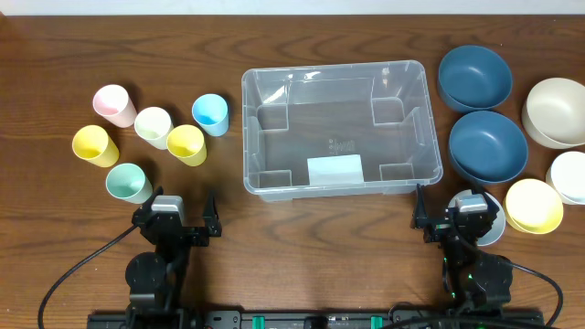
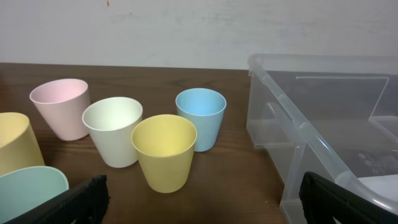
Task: Pack container
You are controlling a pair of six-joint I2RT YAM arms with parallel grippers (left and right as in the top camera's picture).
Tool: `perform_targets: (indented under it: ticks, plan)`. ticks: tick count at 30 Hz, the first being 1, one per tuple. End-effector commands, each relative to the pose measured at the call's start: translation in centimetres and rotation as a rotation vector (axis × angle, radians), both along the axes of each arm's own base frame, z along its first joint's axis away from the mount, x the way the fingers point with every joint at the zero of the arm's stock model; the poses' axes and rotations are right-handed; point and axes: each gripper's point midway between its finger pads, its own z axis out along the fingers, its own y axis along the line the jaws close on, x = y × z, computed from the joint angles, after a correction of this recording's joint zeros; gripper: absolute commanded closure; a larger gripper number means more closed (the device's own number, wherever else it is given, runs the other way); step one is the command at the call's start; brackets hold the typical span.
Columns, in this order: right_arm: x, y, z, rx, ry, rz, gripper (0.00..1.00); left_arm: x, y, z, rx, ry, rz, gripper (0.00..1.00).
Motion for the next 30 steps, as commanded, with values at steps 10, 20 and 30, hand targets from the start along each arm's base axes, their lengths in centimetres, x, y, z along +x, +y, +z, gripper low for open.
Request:
perform_targets:
  ticks: [10, 20, 30]
  plan:
    - [0.0, 0.6, 2.4, -0.002, -0.1, 0.04, 0.01, 0.0, 0.2, -1.5, 0.012, 0.032, 0.009, 0.02]
    - [-0.7, 1.8, 4.0, 0.155, -0.066, 0.107, 0.01, 0.0, 0.2, -1.5, 0.012, 0.032, 0.009, 0.02]
    - [-2.2, 1.3, 10.8, 0.127, 0.022, 0.081, 0.01, 0.0, 0.2, -1.5, 0.012, 0.032, 0.009, 0.02]
